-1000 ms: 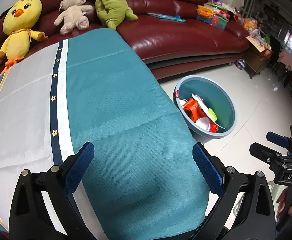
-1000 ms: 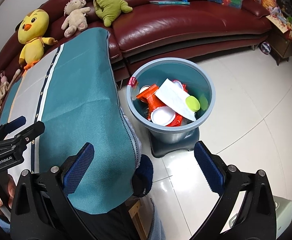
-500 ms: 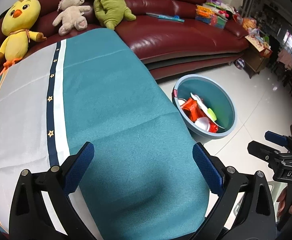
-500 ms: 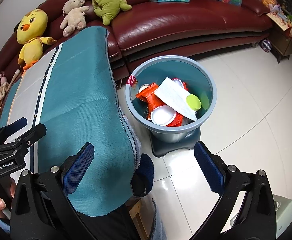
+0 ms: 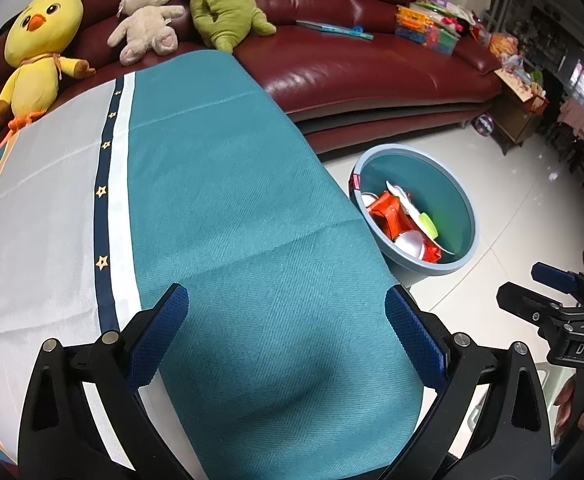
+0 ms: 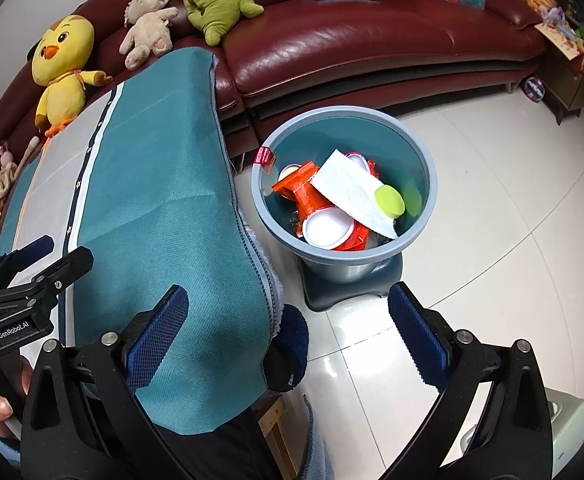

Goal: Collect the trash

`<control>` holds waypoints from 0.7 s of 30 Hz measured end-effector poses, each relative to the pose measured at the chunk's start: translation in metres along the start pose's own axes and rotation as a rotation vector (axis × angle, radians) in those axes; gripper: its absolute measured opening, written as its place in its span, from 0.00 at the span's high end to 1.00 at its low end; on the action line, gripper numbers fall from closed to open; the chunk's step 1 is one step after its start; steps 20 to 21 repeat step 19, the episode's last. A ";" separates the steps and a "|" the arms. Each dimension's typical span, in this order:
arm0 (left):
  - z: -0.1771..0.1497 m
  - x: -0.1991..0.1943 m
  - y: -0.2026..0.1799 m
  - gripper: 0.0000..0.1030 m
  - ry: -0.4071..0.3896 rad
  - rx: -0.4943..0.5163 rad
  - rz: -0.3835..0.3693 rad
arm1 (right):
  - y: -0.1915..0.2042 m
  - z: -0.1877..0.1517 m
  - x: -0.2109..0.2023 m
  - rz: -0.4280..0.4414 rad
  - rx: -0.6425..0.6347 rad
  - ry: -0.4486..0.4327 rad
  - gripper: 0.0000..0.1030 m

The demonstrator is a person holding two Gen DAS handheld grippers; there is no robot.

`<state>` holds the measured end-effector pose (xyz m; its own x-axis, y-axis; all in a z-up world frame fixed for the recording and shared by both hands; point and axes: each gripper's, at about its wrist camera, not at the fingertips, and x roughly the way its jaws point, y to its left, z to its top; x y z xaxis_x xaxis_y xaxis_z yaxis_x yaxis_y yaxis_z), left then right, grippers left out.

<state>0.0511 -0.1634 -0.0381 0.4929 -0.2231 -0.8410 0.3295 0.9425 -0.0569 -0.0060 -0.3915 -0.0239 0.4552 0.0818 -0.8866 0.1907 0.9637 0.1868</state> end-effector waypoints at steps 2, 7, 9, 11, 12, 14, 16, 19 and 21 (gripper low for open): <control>0.000 0.000 0.000 0.04 0.001 0.001 0.004 | 0.000 -0.001 0.001 0.000 0.001 0.002 0.07; -0.001 0.001 0.001 0.04 0.005 -0.002 0.010 | 0.000 -0.001 0.001 -0.001 0.001 0.002 0.07; -0.001 0.002 0.003 0.04 0.006 -0.004 0.012 | 0.000 -0.001 0.002 0.000 0.002 0.002 0.07; -0.001 0.002 0.003 0.04 0.006 -0.004 0.011 | 0.000 -0.001 0.002 0.000 0.001 0.002 0.07; -0.001 0.002 0.003 0.04 0.005 -0.001 0.015 | 0.000 -0.001 0.002 0.000 0.000 0.003 0.07; -0.002 0.002 0.003 0.04 0.005 0.000 0.020 | 0.000 -0.002 0.002 0.001 0.001 0.003 0.07; -0.003 0.002 0.003 0.04 0.002 -0.001 0.022 | -0.001 -0.003 0.004 0.001 0.001 0.005 0.07; -0.003 0.003 0.003 0.04 0.012 -0.002 0.018 | -0.001 -0.003 0.005 -0.001 0.002 0.005 0.07; -0.003 0.003 0.003 0.04 0.012 -0.002 0.018 | -0.001 -0.003 0.005 -0.001 0.002 0.005 0.07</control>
